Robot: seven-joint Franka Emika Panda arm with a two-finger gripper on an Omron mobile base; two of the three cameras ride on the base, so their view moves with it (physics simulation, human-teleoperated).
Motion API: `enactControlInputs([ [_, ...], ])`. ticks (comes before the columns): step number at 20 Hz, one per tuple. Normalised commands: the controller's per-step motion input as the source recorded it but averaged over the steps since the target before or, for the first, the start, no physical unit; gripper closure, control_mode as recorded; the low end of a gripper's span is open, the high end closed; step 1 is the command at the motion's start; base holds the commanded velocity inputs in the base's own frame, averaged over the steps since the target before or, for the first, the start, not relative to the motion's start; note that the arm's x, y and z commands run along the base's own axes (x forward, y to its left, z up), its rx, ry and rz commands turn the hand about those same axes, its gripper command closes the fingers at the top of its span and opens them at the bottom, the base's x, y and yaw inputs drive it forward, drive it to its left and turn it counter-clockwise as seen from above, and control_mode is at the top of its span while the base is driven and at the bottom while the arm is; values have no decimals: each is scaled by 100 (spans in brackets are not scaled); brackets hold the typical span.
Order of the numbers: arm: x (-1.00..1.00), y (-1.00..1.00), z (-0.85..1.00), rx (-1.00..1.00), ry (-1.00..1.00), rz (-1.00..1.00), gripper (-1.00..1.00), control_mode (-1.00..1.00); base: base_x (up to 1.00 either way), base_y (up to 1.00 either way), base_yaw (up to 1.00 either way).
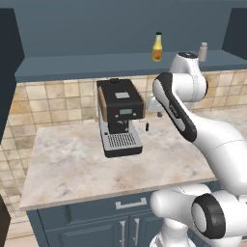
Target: Take 2 condiments from the cabinet and move them on the counter near the stove.Make sure the condiments are lined up with each other, next to each other.
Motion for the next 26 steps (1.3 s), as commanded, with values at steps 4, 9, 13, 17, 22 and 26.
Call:
enactControlInputs([
  [4,0,-7,0,-1,-2,-1,-100,-100,0,0,0],
  [9,0,0,47,-1,-40,-4,-100,-100,0,0,0],
  [13,0,-18,91,0,-55,0,-100,-100,0,0,0],
  [17,0,-34,83,0,-37,0,-100,-100,0,0,0],
  [22,6,-33,37,0,-22,0,-100,-100,0,0,0],
  [26,1,-36,30,0,-13,-1,-100,-100,0,0,0],
])
